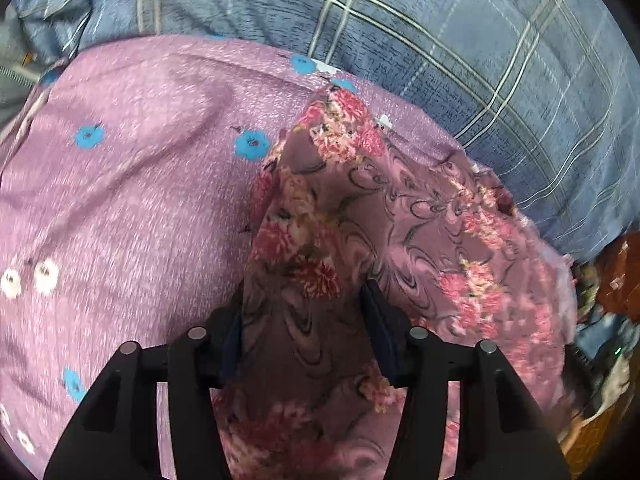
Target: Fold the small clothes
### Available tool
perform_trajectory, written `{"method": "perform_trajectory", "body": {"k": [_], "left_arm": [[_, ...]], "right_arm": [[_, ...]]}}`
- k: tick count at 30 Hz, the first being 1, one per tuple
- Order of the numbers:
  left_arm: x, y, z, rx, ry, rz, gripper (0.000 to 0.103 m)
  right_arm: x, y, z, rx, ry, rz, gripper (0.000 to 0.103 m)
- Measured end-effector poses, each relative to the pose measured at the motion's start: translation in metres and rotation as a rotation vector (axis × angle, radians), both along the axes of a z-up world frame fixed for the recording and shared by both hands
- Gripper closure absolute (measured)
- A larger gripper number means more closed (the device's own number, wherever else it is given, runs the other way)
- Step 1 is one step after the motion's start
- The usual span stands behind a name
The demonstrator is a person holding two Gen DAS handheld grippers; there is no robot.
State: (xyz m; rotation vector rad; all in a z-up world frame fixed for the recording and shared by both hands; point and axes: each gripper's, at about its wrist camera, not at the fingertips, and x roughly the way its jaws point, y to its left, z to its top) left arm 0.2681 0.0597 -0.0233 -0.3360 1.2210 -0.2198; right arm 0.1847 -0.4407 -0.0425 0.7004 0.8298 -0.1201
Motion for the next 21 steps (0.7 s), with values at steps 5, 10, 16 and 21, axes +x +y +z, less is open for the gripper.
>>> {"method": "perform_trajectory", "body": {"k": [5,10,16,21], "left_arm": [[-0.024,0.022,0.026,-0.155,-0.054,0.024,0.05],[-0.037,0.001,0.007,-0.026,-0.018,0.002,0.049],[-0.051,0.024,0.021,-0.098,-0.003,0.06,0.049],[-0.063,0.07,0.029,-0.2,0.013,0.163,0.043]], "right_arm": [[-0.036,0.017,0.04,0.019,-0.184,0.006,0.094],[-0.036,0.078,0.037,-0.117,-0.19,0.159,0.076],[-0.046,0.101,0.031,-0.171,-0.11,0.132,0.076],[-0.084,0.135,0.053,-0.231,-0.222,0.217,0.071]]}}
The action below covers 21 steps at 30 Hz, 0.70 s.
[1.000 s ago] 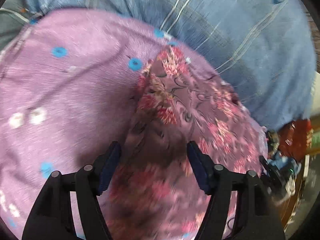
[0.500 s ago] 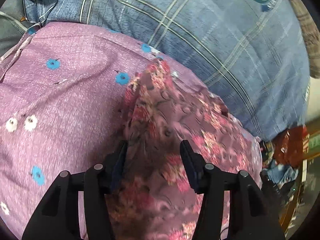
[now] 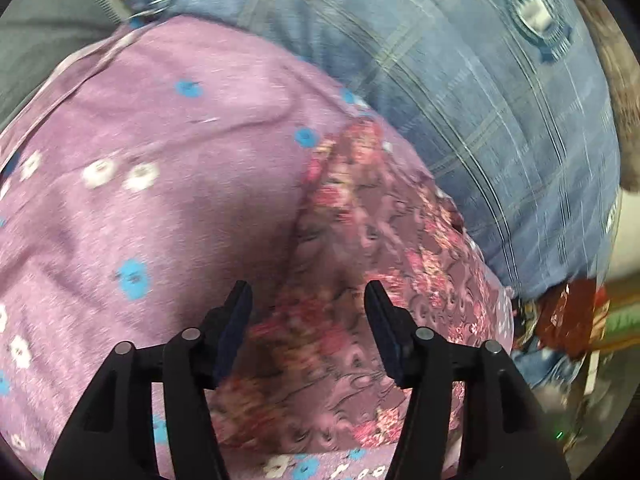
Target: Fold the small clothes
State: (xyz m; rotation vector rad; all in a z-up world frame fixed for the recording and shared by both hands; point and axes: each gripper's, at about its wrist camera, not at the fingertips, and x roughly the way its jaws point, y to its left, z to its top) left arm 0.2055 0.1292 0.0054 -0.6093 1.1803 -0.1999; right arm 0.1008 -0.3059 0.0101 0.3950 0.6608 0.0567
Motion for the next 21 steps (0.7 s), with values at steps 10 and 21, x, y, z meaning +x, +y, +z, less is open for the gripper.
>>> {"method": "perform_trajectory", "body": {"k": [10,21], "left_arm": [[-0.02,-0.028,-0.03,0.055,0.057,-0.081,0.026],[-0.044,-0.108,0.036,0.277,-0.173,-0.228,0.088]], "right_arm": [[0.008,0.023,-0.048,-0.051,0.053,0.056,0.059],[-0.007,-0.023,-0.025,0.139,-0.049,-0.058,0.055]]}}
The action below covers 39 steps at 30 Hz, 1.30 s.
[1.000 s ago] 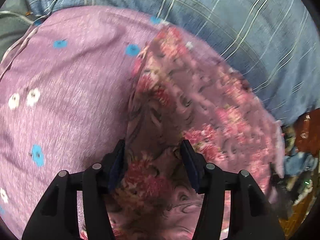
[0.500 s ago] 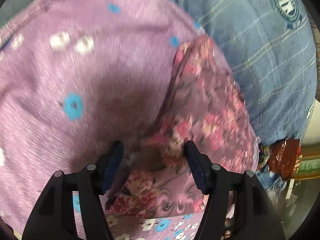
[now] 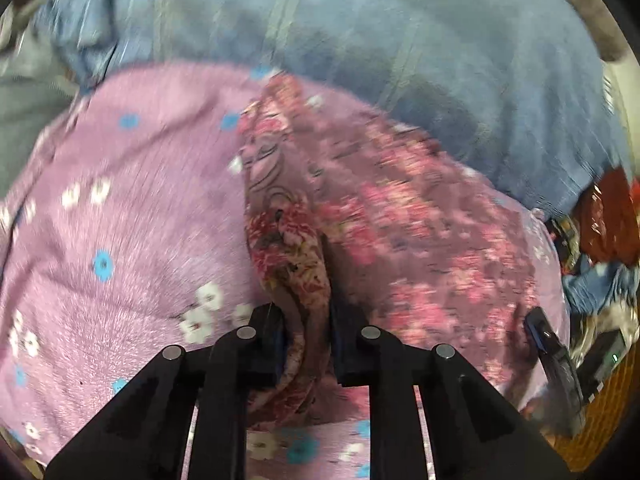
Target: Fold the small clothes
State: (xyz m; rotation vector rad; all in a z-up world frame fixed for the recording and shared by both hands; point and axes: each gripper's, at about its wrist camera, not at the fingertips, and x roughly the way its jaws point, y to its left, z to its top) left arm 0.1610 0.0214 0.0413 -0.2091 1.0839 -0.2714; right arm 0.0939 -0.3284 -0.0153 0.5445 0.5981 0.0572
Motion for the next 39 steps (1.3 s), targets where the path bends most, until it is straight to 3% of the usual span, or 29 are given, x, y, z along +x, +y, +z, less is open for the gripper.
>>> {"method": "perform_trajectory", "body": {"k": [6,11,15,20,25,28,30,31,32,36,39], "left_arm": [[-0.01,-0.047,0.048,-0.035,-0.082,-0.09,0.088],[-0.013,-0.103,0.059,-0.013,-0.097,-0.179,0.091],[-0.017,-0.15,0.046,0.018,-0.064,-0.248,0.095],[-0.016,-0.196,0.005,0.089,0.04,-0.3,0.095],[-0.018,-0.204,-0.006,0.102,0.118,-0.315,0.094],[-0.012,-0.187,0.017,0.044,0.133,-0.321,0.082],[-0.001,-0.164,0.041,0.014,0.099,-0.264,0.065],[0.004,-0.157,0.049,0.026,0.085,-0.237,0.048],[0.011,-0.15,0.056,0.044,0.071,-0.208,0.041],[0.037,-0.146,0.061,0.108,0.116,-0.172,0.036],[0.051,-0.166,0.048,0.157,0.173,-0.201,0.036]], "right_arm": [[-0.002,-0.03,-0.002,0.043,0.028,-0.104,0.056],[-0.012,-0.042,0.002,0.026,0.014,-0.135,0.055],[-0.017,-0.05,0.005,0.012,0.009,-0.146,0.055],[-0.02,-0.063,0.003,0.035,0.015,-0.161,0.054],[-0.023,-0.069,0.004,0.058,0.006,-0.157,0.054],[-0.023,-0.066,0.007,0.066,-0.011,-0.13,0.051],[-0.023,-0.062,0.008,0.086,-0.028,-0.099,0.046],[-0.022,-0.057,0.009,0.111,-0.043,-0.065,0.045],[-0.022,-0.052,0.009,0.138,-0.057,-0.025,0.043],[-0.014,-0.019,0.009,0.249,-0.08,0.152,0.027],[-0.003,0.01,0.005,0.253,-0.035,0.243,0.025]]}}
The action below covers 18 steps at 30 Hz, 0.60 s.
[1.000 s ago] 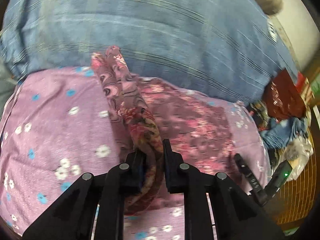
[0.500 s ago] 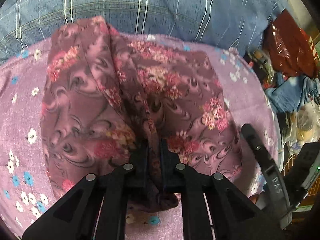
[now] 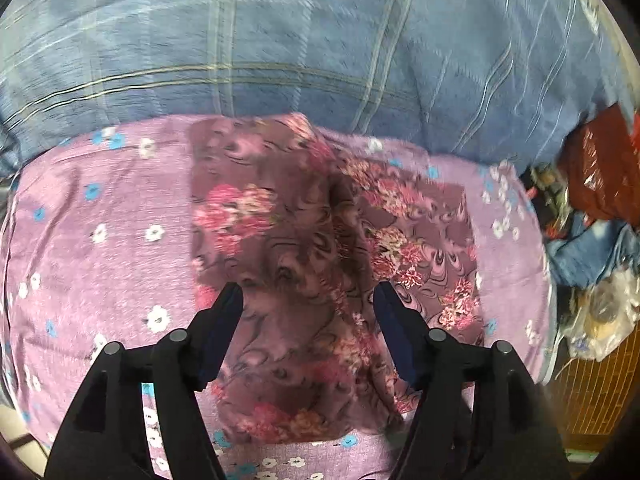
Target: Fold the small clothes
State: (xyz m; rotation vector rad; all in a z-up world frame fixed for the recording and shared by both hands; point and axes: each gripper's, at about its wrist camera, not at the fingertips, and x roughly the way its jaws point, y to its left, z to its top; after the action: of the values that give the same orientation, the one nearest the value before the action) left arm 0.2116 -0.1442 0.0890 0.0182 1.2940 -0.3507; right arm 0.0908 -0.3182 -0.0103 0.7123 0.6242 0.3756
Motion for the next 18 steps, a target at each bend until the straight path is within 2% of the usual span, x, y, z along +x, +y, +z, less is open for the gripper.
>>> {"method": "perform_trajectory", "body": {"k": [2,4,8,10,11,12,13,14,15,16,17,18], "left_arm": [[0.006,-0.02,-0.011,0.048,0.024,-0.042,0.036],[0.013,-0.034,-0.018,0.095,0.015,-0.057,0.036],[0.026,-0.063,-0.037,0.196,0.034,-0.092,0.036],[0.027,-0.075,-0.05,0.298,0.048,-0.121,0.034],[0.025,-0.08,-0.061,0.394,0.052,-0.14,0.034],[0.024,-0.082,-0.069,0.455,0.048,-0.148,0.034],[0.023,-0.081,-0.075,0.492,0.038,-0.144,0.043],[0.022,-0.075,-0.076,0.475,0.027,-0.123,0.057],[0.021,-0.071,-0.074,0.45,0.023,-0.107,0.064],[0.019,-0.065,-0.07,0.418,0.016,-0.086,0.076],[0.017,-0.06,-0.064,0.385,0.006,-0.073,0.086],[0.014,-0.058,-0.06,0.371,-0.008,-0.066,0.089]], "right_arm": [[0.007,0.021,-0.004,-0.053,0.011,0.052,0.025],[0.011,0.036,-0.009,-0.109,0.028,0.081,0.025],[0.014,0.046,-0.016,-0.122,0.034,0.109,0.025],[0.015,0.045,-0.018,-0.114,0.031,0.109,0.025],[0.016,0.045,-0.018,-0.107,0.029,0.105,0.026],[0.016,0.044,-0.019,-0.099,0.028,0.099,0.028],[0.017,0.044,-0.021,-0.093,0.027,0.095,0.03],[0.017,0.043,-0.022,-0.094,0.027,0.091,0.043],[0.019,0.043,-0.022,-0.094,0.029,0.099,0.071],[0.021,0.044,-0.023,-0.091,0.038,0.114,0.084],[0.022,0.046,-0.024,-0.091,0.047,0.12,0.092],[0.019,0.045,-0.023,-0.091,0.037,0.108,0.095]]}}
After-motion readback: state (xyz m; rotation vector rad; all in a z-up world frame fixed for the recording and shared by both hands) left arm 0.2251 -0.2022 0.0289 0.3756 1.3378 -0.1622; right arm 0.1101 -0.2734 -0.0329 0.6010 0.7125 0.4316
